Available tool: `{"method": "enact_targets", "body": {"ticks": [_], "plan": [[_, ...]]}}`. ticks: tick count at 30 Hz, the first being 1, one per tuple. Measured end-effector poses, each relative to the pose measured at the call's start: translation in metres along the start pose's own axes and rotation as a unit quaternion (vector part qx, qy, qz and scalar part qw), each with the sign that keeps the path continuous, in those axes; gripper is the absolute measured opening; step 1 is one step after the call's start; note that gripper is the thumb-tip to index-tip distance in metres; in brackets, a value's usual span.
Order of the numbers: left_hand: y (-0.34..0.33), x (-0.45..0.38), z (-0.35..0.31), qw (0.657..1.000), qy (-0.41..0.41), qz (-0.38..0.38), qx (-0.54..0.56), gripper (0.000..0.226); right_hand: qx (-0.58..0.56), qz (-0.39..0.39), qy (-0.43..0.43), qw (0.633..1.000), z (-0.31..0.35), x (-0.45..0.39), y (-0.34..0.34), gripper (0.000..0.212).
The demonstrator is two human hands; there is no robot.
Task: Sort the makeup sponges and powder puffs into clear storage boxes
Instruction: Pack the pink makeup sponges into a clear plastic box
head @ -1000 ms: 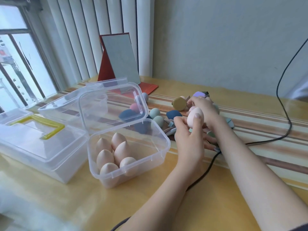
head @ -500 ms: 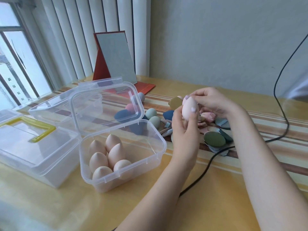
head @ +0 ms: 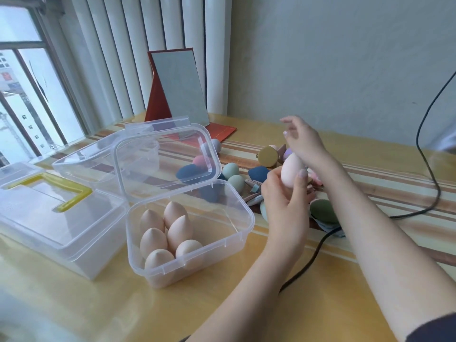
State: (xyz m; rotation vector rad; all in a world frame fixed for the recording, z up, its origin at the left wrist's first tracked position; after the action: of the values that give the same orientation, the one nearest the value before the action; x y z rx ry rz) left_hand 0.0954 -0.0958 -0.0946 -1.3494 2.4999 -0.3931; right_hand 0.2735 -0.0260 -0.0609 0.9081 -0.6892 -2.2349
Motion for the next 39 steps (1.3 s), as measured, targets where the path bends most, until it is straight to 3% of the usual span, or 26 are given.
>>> {"method": "enact_targets", "body": {"ticks": [3,5,7,12,15,18,22,26,28,29,34,37,39], "plan": [[0.001,-0.001,0.005,1.000,-0.007,0.002,0.010,0.027,0.155,0.089,0.007,0.984,-0.015,-0.020,-0.031,0.048],[0.003,-0.003,0.006,1.000,-0.020,-0.006,0.005,0.025,0.247,0.161,-0.024,0.955,-0.028,-0.026,-0.044,0.044],[0.002,-0.003,0.005,0.999,-0.032,-0.001,0.024,0.023,0.240,0.210,-0.047,0.947,-0.031,-0.028,-0.047,0.038],[0.002,-0.003,0.003,0.998,-0.044,0.004,0.039,0.018,0.126,0.243,-0.020,0.962,-0.009,-0.019,-0.031,0.011],[0.005,-0.004,0.001,0.997,-0.054,-0.009,0.045,0.020,0.074,0.191,0.003,0.979,0.002,0.003,-0.022,0.018],[0.007,-0.004,-0.005,0.995,-0.075,-0.024,0.063,0.019,-0.084,0.128,0.007,0.988,0.019,0.027,-0.009,0.017],[0.005,0.007,-0.015,0.994,-0.098,-0.027,0.039,0.027,-0.295,0.072,-0.043,0.952,0.046,0.053,0.011,0.027],[0.010,0.033,-0.044,0.983,-0.175,-0.048,0.016,0.033,-0.420,0.131,-0.071,0.895,0.079,0.080,0.022,0.021],[0.019,0.044,-0.067,0.983,-0.172,-0.052,0.044,0.028,-0.440,0.161,-0.066,0.881,0.095,0.091,0.022,0.008],[0.028,0.048,-0.080,0.981,-0.178,-0.059,0.047,0.026,-0.449,0.185,-0.055,0.872,0.104,0.095,0.020,0.012],[0.112,0.038,-0.136,0.959,-0.244,-0.140,-0.045,0.023,-0.331,0.292,0.052,0.896,0.148,0.112,-0.001,0.037],[0.154,0.029,-0.141,0.951,-0.232,-0.171,-0.113,0.013,-0.176,0.311,0.077,0.931,0.159,0.122,-0.023,0.030],[0.165,0.031,-0.133,0.950,-0.219,-0.158,-0.159,0.013,-0.096,0.350,0.086,0.928,0.161,0.125,-0.035,0.029]]}}
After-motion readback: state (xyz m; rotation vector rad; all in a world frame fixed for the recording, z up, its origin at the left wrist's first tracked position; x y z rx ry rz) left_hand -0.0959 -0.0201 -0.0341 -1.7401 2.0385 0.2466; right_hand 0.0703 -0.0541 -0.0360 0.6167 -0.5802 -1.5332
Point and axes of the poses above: each hand's wrist, its own x-axis away from the middle knuckle, its own y-axis out of the back of the hand, z = x × y, the point moved 3 cm from there along -x, towards the middle knuckle, and after that the axes turned 2 degrees about y, right-handed, at the moved point
